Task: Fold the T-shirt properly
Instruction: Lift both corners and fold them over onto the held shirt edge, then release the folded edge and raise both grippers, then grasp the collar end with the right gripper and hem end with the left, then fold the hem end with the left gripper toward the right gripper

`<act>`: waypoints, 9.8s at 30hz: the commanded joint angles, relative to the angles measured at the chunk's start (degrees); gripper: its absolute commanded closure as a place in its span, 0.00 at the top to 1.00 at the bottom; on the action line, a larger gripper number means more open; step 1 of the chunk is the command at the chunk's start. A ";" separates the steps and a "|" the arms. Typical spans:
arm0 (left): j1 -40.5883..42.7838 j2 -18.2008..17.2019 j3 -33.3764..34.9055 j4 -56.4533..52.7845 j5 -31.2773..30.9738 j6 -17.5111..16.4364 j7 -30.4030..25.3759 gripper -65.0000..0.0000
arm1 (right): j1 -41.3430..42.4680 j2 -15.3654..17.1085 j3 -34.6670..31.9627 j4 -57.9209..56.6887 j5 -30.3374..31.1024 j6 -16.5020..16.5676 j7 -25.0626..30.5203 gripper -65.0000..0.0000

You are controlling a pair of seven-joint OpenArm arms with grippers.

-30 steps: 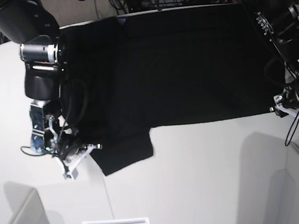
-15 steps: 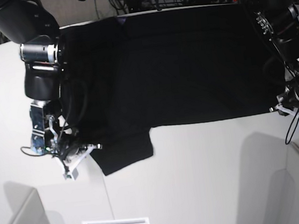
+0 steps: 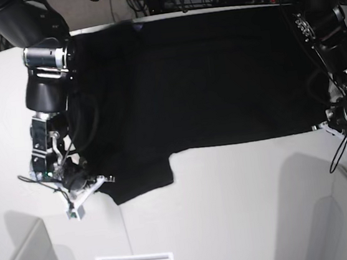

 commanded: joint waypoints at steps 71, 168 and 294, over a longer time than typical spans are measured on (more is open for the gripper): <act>50.21 -5.93 -16.74 45.70 -42.42 -0.15 15.26 0.00 | -43.98 -1.66 10.85 55.36 8.47 0.32 -15.77 0.00; 43.61 5.68 -14.45 47.54 -17.98 0.02 14.90 0.00 | -36.42 1.94 7.42 32.41 17.44 0.93 -7.07 0.00; 39.92 14.56 10.25 57.57 -28.18 9.43 8.40 0.00 | -41.43 -2.54 -1.19 53.60 14.80 -3.73 -5.13 0.00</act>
